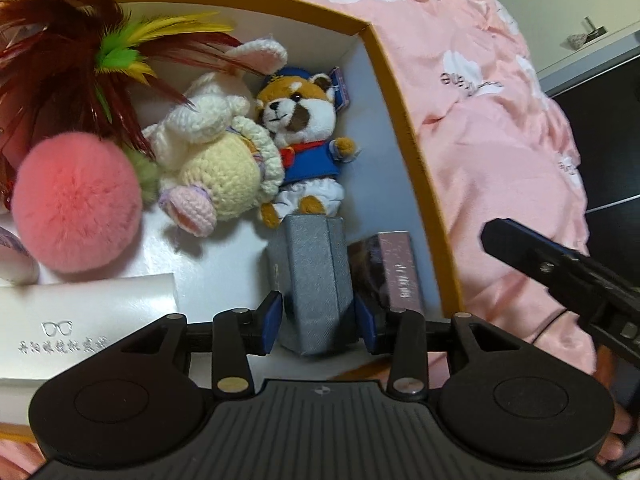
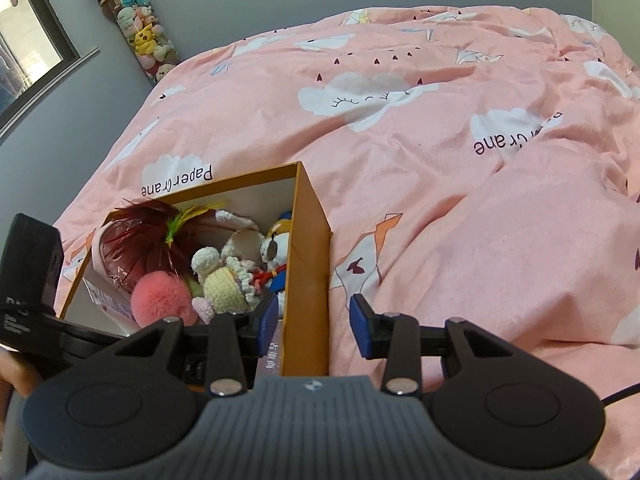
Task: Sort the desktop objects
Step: 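Lower the grey case and purple box into the box and open both grippers, then grasp the gold box with the left gripper while the right grasps the round mirror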
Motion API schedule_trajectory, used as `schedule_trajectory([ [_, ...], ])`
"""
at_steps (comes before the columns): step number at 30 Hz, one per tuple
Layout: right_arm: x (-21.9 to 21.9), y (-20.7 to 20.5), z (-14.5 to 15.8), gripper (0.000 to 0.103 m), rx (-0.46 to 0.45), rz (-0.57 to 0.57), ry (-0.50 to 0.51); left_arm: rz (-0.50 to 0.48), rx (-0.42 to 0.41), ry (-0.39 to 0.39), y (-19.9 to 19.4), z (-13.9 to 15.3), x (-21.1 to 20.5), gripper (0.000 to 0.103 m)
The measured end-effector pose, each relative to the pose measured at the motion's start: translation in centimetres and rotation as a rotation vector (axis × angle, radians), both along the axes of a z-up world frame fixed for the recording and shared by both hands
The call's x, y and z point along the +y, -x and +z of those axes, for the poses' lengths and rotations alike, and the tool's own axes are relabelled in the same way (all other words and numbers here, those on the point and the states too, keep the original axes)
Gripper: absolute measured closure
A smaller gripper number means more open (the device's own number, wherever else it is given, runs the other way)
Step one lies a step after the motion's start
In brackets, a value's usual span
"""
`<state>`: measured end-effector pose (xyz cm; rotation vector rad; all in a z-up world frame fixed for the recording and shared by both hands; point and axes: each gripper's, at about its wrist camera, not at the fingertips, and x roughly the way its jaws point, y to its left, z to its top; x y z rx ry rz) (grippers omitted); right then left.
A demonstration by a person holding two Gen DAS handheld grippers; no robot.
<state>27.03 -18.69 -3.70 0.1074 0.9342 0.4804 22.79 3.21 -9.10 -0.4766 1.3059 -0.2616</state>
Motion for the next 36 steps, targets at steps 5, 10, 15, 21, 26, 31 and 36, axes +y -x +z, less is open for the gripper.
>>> schedule_trajectory([
  [5,0.0,0.0,0.0,0.061,0.000,0.000,0.000,-0.011,-0.013,0.016,0.0,0.1,0.0,0.060],
  [10,0.0,0.0,-0.2,0.061,0.005,0.002,-0.001,0.007,-0.019,0.061,0.1,-0.4,0.4,0.061],
  [15,0.1,0.0,-0.5,0.061,0.014,0.003,0.000,0.063,0.007,0.142,0.0,-1.1,1.6,0.067],
  [21,0.4,0.2,-1.0,0.061,0.028,0.016,0.004,0.058,0.010,0.153,-0.1,-1.4,0.9,0.068],
  [26,0.3,0.3,-0.9,0.061,0.027,0.013,0.002,0.050,-0.001,0.140,0.1,-1.0,0.9,0.068],
  [31,-0.1,0.8,-0.4,0.060,0.014,0.015,-0.018,0.052,-0.060,0.073,0.8,0.5,0.9,0.065],
  [36,-0.5,2.0,0.3,0.060,-0.011,0.039,-0.032,0.064,-0.168,-0.002,3.4,3.7,1.6,0.065],
])
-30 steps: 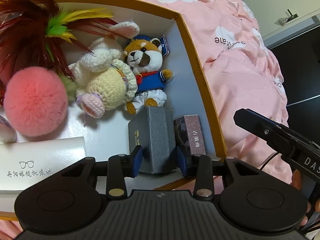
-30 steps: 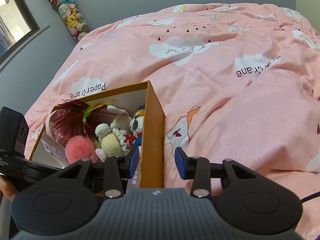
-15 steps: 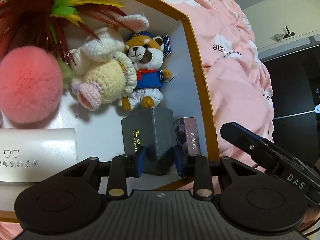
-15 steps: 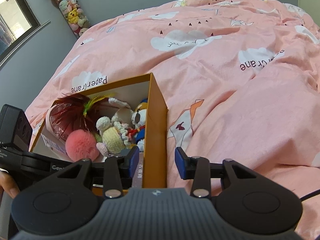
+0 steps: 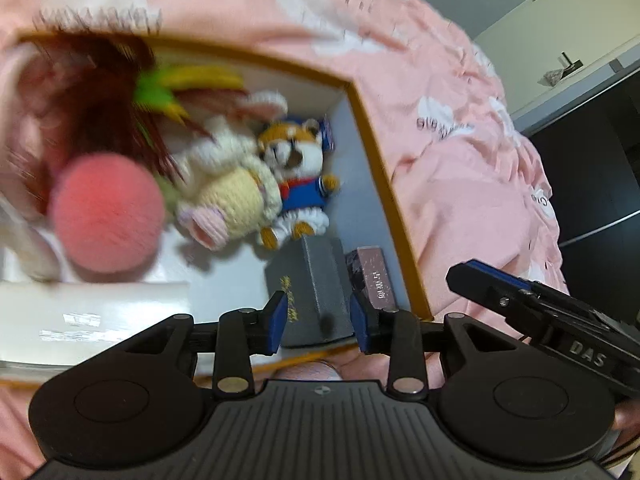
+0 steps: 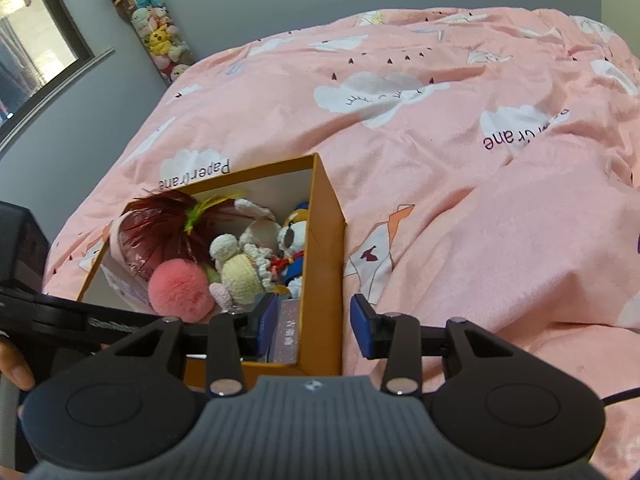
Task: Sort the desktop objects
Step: 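Grasp the gold box with the left gripper while the right grasps the round mirror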
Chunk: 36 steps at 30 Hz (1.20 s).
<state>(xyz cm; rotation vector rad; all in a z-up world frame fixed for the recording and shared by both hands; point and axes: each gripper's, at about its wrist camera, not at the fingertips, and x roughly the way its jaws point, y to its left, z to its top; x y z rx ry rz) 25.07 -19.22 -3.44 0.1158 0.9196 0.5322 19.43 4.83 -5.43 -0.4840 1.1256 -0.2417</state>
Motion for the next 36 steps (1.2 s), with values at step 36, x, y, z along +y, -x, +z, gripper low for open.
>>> schedule_trajectory([
  [36,2.4,3.1,-11.1,0.056,0.309,0.198,0.170,0.152,0.237,-0.284,13.0,-3.7,2.1,0.038],
])
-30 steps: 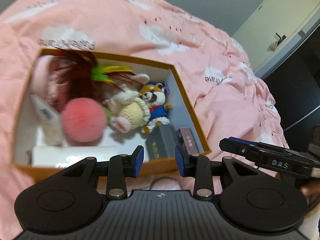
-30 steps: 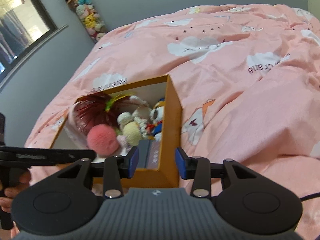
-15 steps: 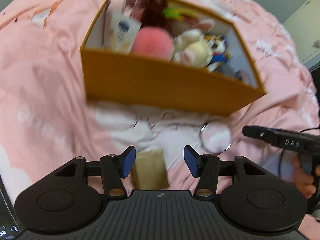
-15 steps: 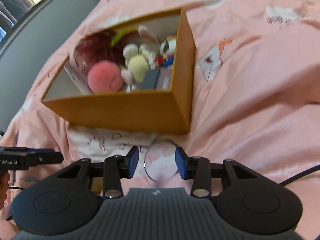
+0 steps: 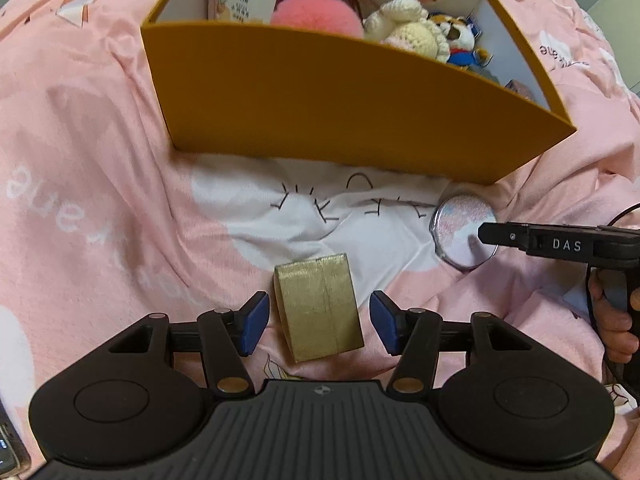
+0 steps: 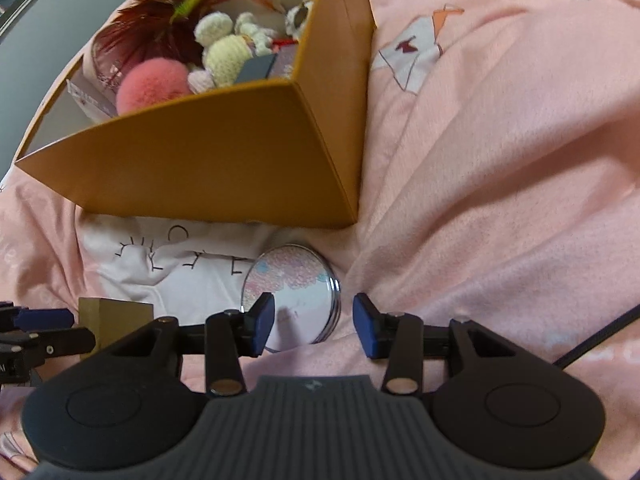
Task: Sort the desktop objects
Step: 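Grasp the gold box with the left gripper while the right grasps the round mirror, then carry the gold box and mirror over the orange box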
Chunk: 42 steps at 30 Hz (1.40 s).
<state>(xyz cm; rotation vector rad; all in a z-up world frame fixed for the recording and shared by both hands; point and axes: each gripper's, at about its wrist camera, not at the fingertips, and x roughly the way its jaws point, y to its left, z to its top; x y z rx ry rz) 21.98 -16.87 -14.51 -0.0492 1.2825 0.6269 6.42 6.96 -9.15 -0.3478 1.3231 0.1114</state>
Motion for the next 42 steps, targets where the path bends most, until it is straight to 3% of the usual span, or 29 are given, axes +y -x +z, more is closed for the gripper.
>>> schedule_trajectory([
  [7,0.7,-0.6,-1.6,0.058,0.031,0.018,-0.001,0.006,0.031,0.033,-0.2,-1.0,0.3,0.038],
  [12,0.8,-1.1,-2.3,0.059,0.059,0.014,-0.030,0.013,0.042,0.047,-0.1,-1.3,0.5,0.046],
  [21,0.8,0.1,0.4,0.083,-0.023,0.033,-0.056,0.018,0.037,0.054,0.0,-1.2,0.6,0.046],
  [26,1.8,1.3,1.8,0.085,-0.065,0.108,-0.104,0.019,0.036,0.054,0.1,-1.2,0.6,0.046],
  [31,4.3,1.6,0.8,0.085,-0.062,0.171,-0.064,0.024,0.035,0.058,0.3,-1.2,0.6,0.047],
  [37,4.1,1.8,0.8,0.088,-0.081,0.163,-0.054,0.026,0.021,0.055,0.3,-1.2,0.6,0.048],
  [42,3.6,2.3,2.5,0.089,-0.146,0.170,-0.058,0.038,-0.013,0.060,0.6,-0.7,0.8,0.048],
])
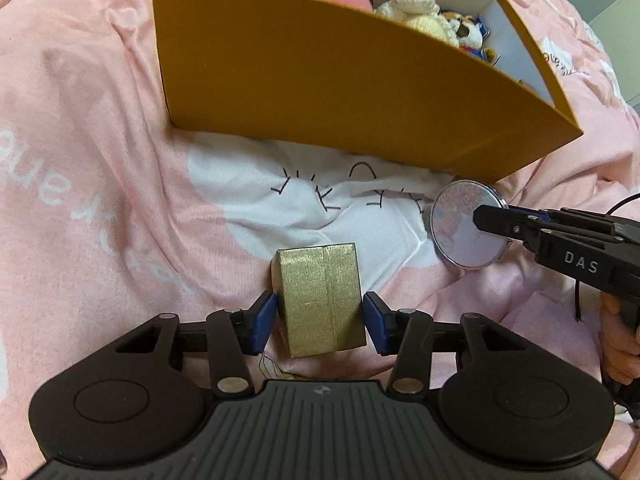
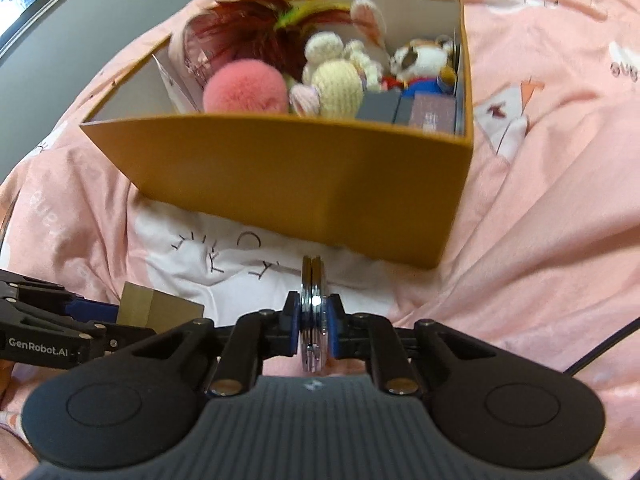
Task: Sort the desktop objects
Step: 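Carry the gold box and mirror over the orange box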
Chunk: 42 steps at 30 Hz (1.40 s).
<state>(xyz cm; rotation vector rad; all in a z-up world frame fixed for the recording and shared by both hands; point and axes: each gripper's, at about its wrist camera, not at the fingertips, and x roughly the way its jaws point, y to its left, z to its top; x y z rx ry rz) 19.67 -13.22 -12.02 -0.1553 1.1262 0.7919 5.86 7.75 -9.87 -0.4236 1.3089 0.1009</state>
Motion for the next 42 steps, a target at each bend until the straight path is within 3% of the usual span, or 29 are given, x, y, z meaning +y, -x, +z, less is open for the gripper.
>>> schedule_trajectory([
  [9,-1.2,0.2,4.0,0.089,-0.043,0.008,-0.094,0.018,-0.129,0.058,0.4,3.7,0.8,0.049],
  [21,-3.3,0.3,11.1,0.089,-0.093,0.058,-0.282,-0.065,-0.359,0.076,-1.0,12.1,0.2,0.049],
  [25,-4.0,-0.7,13.5,0.089,-0.153,0.032,-0.346,-0.084,-0.430,0.065,-3.0,14.3,0.1,0.049],
  [28,-4.1,-1.6,14.6,0.089,-0.236,-0.014,-0.335,-0.091,-0.473,0.045,-5.0,15.3,-0.1,0.049],
  [34,-3.4,-4.7,14.0,0.089,-0.255,-0.078,-0.333,-0.104,-0.437,0.040,-9.8,13.5,-0.9,0.049],
  [42,-2.3,-7.4,10.6,0.089,-0.219,-0.115,-0.287,-0.093,-0.257,0.065,-14.5,6.1,-1.1,0.049],
])
